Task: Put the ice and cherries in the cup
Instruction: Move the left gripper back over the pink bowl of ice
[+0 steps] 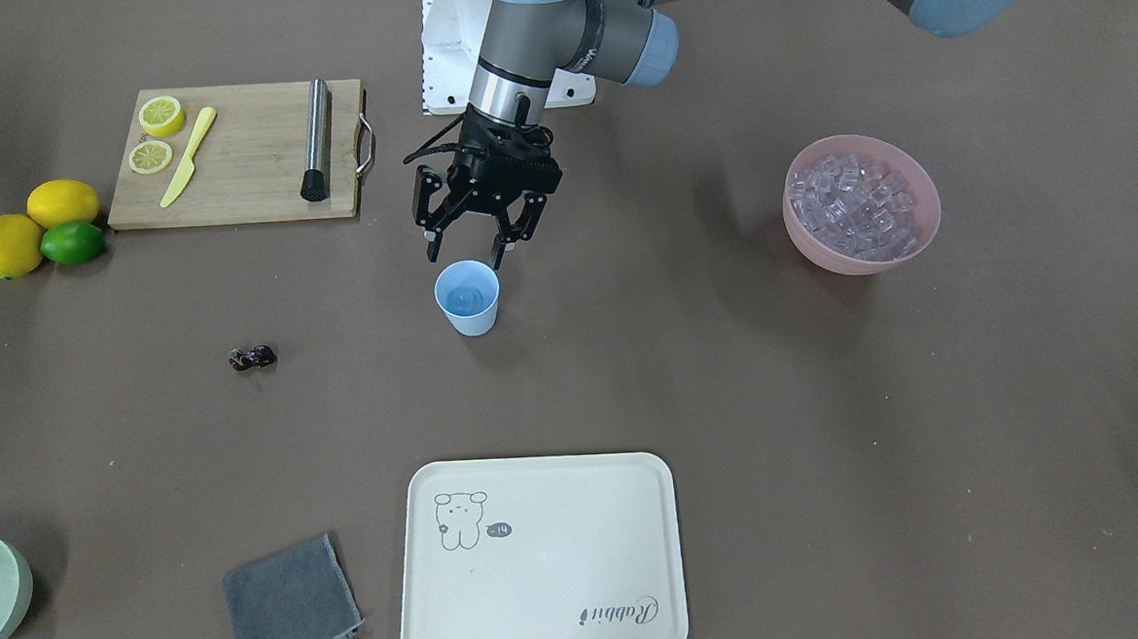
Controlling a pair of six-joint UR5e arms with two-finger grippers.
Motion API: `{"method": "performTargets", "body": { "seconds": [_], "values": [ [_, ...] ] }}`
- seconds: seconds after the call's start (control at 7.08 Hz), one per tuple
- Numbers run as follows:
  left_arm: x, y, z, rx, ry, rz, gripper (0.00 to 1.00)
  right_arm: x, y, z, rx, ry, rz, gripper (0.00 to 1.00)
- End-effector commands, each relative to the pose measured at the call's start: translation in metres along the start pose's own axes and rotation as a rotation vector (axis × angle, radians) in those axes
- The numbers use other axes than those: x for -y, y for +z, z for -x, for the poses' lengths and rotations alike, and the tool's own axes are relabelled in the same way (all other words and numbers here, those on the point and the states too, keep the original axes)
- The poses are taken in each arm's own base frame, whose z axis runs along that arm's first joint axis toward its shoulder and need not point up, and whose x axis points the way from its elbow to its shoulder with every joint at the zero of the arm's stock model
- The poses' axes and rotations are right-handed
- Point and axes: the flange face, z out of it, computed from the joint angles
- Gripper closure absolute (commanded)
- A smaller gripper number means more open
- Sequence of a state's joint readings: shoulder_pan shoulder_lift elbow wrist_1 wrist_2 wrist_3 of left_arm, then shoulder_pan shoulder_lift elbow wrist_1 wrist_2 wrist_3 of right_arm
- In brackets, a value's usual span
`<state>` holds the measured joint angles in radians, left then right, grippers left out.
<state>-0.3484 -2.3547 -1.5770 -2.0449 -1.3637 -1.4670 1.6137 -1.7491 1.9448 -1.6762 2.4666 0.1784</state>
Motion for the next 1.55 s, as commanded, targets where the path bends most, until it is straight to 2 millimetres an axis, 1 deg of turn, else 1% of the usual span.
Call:
{"method": "performTargets", "body": {
  "seconds": [0.0, 0.14, 0.28, 0.42, 0.57, 0.71, 0.85, 0.99, 1.13, 1.27, 1.41],
  "values": [
    [0.004, -0.022, 0.003, -0.021, 0.002, 0.004, 0.02, 0.0, 0.0, -0.001, 0.0, 0.0, -0.001, 0.0],
    [0.006, -0.056, 0.04, -0.025, 0.043, 0.032, 0.02, 0.0, -0.001, 0.0, -0.01, -0.006, -0.004, 0.0],
    [0.033, -0.094, 0.045, 0.019, 0.119, 0.054, 0.02, 0.0, -0.001, 0.0, -0.01, -0.008, -0.004, 0.0],
    [0.054, -0.13, 0.045, 0.106, 0.123, 0.111, 0.02, 0.0, -0.001, 0.001, -0.001, -0.007, -0.004, 0.0],
    [0.085, -0.165, 0.055, 0.153, 0.168, 0.141, 0.02, 0.001, -0.002, 0.002, -0.006, -0.021, -0.007, 0.0],
    [0.11, -0.187, 0.083, 0.206, 0.225, 0.155, 0.02, 0.002, -0.002, 0.003, -0.007, -0.03, -0.013, 0.0],
    [0.114, -0.207, 0.121, 0.257, 0.284, 0.198, 0.02, 0.001, -0.002, 0.001, -0.007, -0.043, -0.025, 0.0],
    [0.107, -0.222, 0.174, 0.323, 0.29, 0.221, 0.02, 0.001, -0.002, 0.001, -0.005, -0.044, -0.025, 0.0],
    [0.1, -0.241, 0.211, 0.364, 0.285, 0.234, 0.02, 0.002, -0.002, 0.001, -0.005, -0.041, -0.025, 0.0],
    [0.097, -0.246, 0.234, 0.368, 0.274, 0.232, 0.02, 0.004, -0.001, 0.001, -0.004, -0.04, -0.024, 0.0],
    [0.091, -0.249, 0.266, 0.35, 0.271, 0.225, 0.02, 0.005, 0.0, 0.0, -0.004, -0.037, -0.023, 0.0]
  ]
}}
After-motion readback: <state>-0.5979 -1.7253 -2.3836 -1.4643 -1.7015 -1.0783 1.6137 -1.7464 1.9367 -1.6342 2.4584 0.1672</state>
